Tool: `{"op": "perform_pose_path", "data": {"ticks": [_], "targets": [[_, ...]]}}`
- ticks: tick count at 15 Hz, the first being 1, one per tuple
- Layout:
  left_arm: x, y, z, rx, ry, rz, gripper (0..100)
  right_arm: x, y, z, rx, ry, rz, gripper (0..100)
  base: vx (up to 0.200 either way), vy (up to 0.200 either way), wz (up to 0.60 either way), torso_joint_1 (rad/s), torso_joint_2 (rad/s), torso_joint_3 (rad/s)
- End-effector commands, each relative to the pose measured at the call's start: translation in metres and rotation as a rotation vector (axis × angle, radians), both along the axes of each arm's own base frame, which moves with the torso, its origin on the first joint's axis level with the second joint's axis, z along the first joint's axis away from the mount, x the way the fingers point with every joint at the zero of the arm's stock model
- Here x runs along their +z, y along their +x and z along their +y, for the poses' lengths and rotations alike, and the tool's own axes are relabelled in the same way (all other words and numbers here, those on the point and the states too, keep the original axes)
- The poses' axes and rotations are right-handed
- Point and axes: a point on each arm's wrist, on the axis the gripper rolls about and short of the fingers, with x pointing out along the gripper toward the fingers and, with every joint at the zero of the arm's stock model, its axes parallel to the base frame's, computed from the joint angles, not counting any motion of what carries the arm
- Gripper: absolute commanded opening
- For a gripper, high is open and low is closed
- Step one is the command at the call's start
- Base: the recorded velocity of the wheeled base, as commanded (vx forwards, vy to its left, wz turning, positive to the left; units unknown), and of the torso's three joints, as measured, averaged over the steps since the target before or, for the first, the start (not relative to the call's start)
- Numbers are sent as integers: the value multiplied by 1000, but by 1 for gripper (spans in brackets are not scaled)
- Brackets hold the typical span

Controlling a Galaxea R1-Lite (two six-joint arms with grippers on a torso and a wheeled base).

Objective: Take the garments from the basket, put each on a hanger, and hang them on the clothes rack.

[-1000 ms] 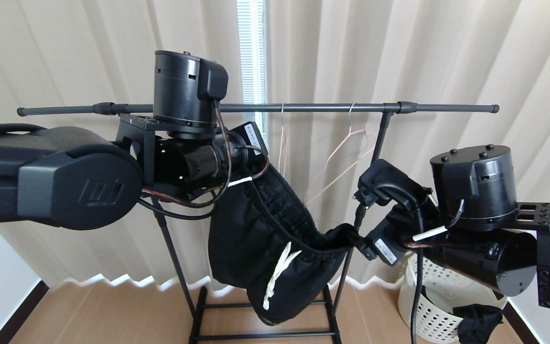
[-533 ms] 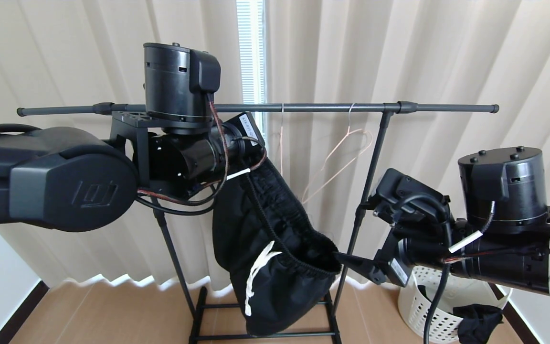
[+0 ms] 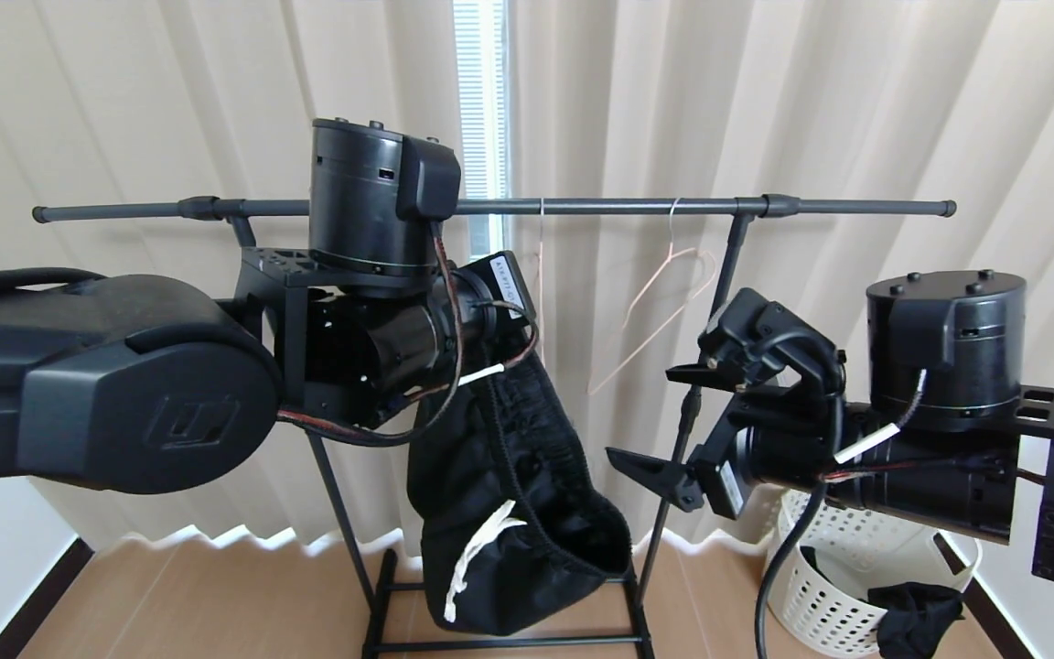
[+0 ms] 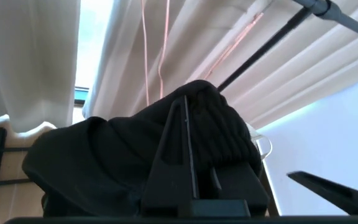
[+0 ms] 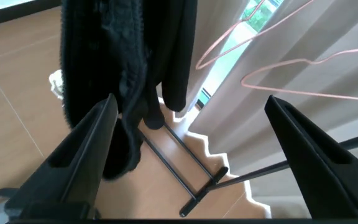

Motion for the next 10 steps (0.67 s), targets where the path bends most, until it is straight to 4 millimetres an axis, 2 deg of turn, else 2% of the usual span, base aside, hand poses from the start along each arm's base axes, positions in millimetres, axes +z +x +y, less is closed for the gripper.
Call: {"op": "perform_pose_path", "data": {"ticks": [1,6,10], "targets": [[3,-6,-1,-15,-4,-6,0,-14,6,6,3,-29,38,100,0,0,0,0,0,0],[2,-8,-2,-21,-2,-5,0,-22,4,6,14,-44,61,100,0,0,0,0,0,0],[10,-15,0,-30,-17,-19,0,-45,15,14,5,-95,118,100,0,0,0,0,0,0]]}}
